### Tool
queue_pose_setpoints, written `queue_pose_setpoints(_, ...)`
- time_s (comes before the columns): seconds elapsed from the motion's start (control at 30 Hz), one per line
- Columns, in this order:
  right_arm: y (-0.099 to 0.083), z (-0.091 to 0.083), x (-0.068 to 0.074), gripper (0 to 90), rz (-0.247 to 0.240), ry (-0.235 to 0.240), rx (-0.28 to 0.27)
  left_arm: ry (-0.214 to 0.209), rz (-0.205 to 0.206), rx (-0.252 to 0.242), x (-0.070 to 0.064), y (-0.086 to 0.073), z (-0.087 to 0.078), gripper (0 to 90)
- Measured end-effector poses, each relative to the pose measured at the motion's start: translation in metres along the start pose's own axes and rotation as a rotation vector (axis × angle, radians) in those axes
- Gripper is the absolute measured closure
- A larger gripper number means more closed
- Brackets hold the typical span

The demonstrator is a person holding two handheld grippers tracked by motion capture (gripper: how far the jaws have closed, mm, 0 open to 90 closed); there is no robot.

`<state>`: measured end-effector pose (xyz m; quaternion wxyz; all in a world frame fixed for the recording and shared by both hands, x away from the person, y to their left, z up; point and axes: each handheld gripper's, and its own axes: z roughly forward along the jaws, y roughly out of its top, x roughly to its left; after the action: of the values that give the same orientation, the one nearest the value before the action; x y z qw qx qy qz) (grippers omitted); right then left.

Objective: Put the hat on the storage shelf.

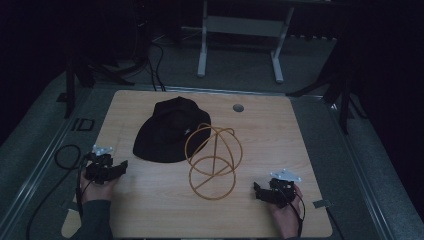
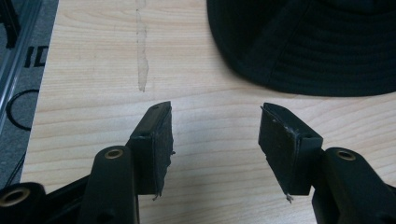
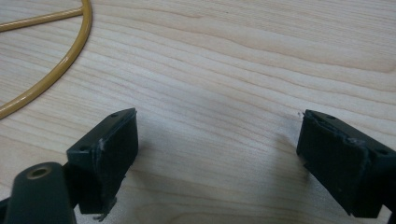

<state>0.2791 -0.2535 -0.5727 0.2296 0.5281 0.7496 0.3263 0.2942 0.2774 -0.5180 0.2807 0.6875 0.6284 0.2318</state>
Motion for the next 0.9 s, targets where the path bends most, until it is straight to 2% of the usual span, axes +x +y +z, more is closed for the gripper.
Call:
queue_pose_setpoints(0.17,0.0,0.0,0.0,12.5,0.001,0.0,0.0,-0.025,0.005,0.005,-0.002,0.007,-0.002,45.3)
queue_pose_setpoints(0.27,0.0,0.0,0.0,12.5,0.001,0.0,0.0,-0.033,0.017,0.008,-0.005,0.016,-0.005,45.3)
queue_pose_setpoints(0.4,0.0,0.0,0.0,12.5,0.003,0.0,0.0,-0.047,0.011,0.017,-0.008,0.026,-0.005,44.7)
queue_pose_setpoints(0.6,0.0,0.0,0.0,12.5,0.003,0.0,0.0,-0.052,0.005,0.012,-0.014,0.041,-0.007,44.7)
queue_pose_setpoints(0.77,0.0,0.0,0.0,12.5,0.003,0.0,0.0,-0.046,0.036,0.03,-0.022,0.054,-0.007,44.9)
queue_pose_setpoints(0.9,0.0,0.0,0.0,12.5,0.003,0.0,0.0,-0.049,0.031,0.031,-0.023,0.063,-0.008,44.8)
